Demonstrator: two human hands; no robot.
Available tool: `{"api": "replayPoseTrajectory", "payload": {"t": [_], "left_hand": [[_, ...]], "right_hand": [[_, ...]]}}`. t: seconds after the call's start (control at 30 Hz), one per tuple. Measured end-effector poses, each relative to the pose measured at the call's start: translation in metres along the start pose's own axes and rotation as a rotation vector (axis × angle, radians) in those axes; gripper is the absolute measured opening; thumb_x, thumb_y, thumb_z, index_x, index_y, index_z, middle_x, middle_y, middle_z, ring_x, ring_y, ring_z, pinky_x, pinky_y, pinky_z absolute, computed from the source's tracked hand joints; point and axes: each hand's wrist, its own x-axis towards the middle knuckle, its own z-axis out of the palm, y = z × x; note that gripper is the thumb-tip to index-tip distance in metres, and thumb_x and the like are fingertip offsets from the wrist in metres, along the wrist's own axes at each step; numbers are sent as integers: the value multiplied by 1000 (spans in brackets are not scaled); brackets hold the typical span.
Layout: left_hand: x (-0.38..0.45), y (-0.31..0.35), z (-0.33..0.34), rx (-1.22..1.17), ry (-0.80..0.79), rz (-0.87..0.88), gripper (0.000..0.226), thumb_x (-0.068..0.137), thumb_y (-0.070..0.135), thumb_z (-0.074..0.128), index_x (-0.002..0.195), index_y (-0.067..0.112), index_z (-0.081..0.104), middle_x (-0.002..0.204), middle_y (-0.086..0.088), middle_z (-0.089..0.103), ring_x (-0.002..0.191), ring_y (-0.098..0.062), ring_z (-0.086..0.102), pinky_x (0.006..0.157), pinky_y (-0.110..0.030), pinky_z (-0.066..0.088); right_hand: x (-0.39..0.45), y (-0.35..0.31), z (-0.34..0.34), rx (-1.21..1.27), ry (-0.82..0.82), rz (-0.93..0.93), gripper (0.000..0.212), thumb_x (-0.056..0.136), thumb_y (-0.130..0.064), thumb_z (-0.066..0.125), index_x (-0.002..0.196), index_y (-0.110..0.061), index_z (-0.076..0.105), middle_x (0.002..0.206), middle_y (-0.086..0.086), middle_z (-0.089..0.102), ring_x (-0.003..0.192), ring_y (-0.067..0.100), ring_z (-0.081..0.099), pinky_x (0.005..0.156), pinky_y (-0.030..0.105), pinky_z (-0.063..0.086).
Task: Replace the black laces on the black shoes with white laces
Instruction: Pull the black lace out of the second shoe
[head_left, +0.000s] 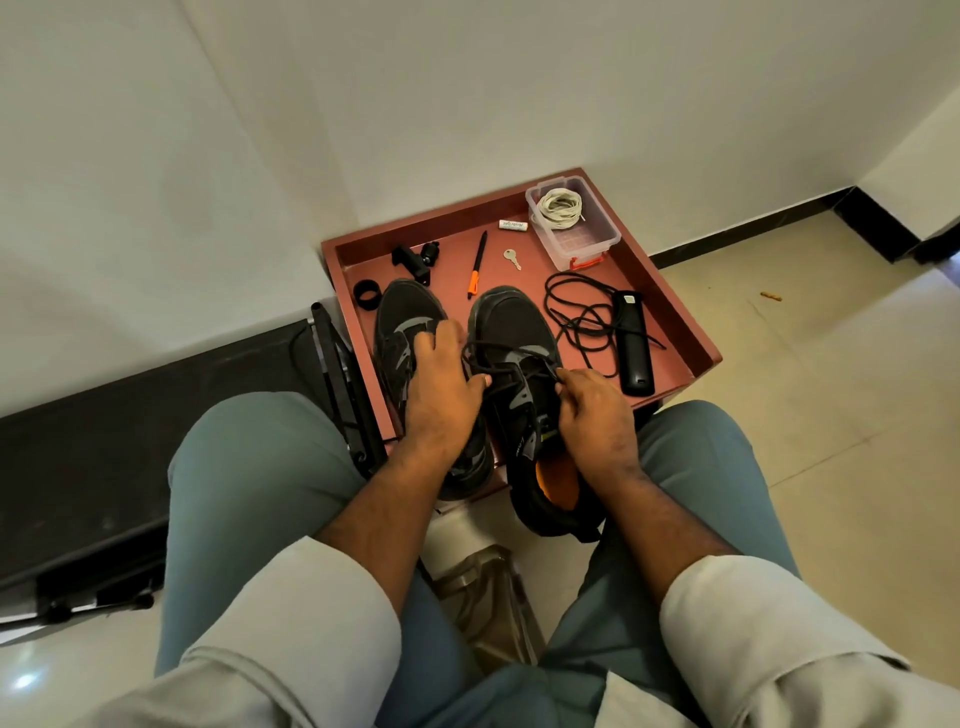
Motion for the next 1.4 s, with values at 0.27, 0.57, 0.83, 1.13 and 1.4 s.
{"api": "replayPoseTrajectory", "payload": {"t": [0.27,0.57,0.83,1.13,1.4], "left_hand": [[-3,2,8,-120,10,-164,41,81,48,73,63,14,57,55,6,54,51,-11,51,52,-25,42],[-5,5,18,-438,39,-129,14,93,21,64,86,11,71,64,1,65,47,-3,55,52,-19,47],[14,4,-18,-805,177,-315,20,104,27,42,87,20,52,64,3,54,48,-9,45,44,-25,36],[12,-8,-20,50,197,153,50,87,23,69,134,25,50,134,-3,44,114,-9,38,100,-31,42],[-7,0,18,107,-115,118,22,94,20,60,113,14,68,108,-5,62,100,-22,59,90,-41,49]], "right_hand": [[-1,-2,-4,5,10,16,32,94,-11,53,124,-7,62,113,6,64,107,20,58,94,28,44],[0,-5,0,-14,-27,-34,33,93,-10,53,125,-7,62,112,6,64,106,21,57,92,29,44],[6,2,-2,5,-28,4,29,95,-12,52,121,-10,64,107,5,64,101,21,56,88,26,40],[1,4,-1,-7,-26,13,29,94,-11,54,121,-6,63,109,7,63,104,22,56,89,25,40],[-2,-3,1,-35,-37,-65,29,93,-10,54,121,-7,64,106,6,63,100,22,57,87,31,46]]}}
